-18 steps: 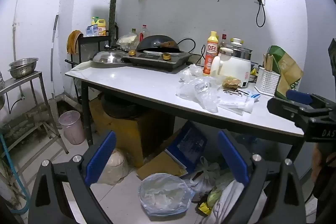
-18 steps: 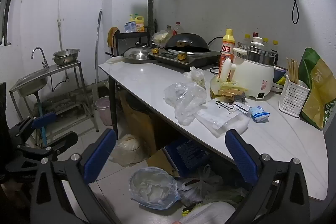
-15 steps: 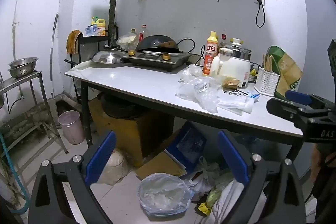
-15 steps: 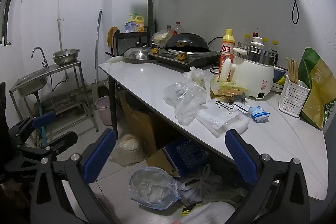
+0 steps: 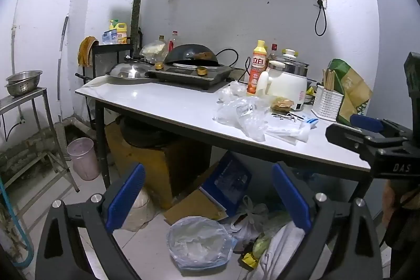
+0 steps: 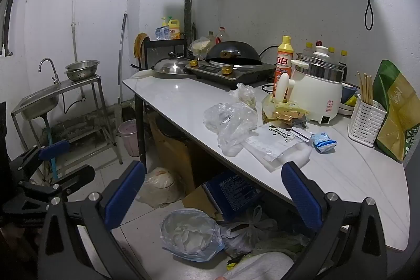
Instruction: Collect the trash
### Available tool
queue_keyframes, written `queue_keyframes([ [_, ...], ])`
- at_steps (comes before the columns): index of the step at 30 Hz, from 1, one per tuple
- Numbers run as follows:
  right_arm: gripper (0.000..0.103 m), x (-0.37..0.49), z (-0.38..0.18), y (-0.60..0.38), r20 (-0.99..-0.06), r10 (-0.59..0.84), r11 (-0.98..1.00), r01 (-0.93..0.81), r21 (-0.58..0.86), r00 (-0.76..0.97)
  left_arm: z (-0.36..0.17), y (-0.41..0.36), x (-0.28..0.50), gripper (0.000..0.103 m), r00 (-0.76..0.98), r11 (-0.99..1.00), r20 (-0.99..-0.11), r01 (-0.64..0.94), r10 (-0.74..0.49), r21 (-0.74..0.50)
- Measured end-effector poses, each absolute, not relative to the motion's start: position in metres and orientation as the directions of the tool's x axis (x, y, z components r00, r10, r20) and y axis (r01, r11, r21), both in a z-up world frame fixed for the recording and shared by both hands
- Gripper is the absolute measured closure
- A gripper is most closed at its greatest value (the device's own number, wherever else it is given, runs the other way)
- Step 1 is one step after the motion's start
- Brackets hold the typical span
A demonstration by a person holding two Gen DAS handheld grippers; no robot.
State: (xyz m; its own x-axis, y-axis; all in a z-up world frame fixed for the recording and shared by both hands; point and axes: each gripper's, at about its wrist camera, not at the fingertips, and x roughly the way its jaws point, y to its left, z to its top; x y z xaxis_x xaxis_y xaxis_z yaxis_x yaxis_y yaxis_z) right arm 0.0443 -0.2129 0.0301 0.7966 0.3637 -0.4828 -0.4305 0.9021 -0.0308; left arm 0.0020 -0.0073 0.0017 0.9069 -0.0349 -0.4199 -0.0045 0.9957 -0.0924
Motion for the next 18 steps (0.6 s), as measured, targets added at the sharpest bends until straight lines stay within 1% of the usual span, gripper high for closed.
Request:
queue_keyframes([
  [18,0.000,0.0456,0.0297,-0.2152,-0.485,0.365,0.902,-0.431,-0.026,0.795,0.0044,-0.0104,0.0000,0.006,0.908,0.995,-0.416,0.012,-0.053,-0.100],
])
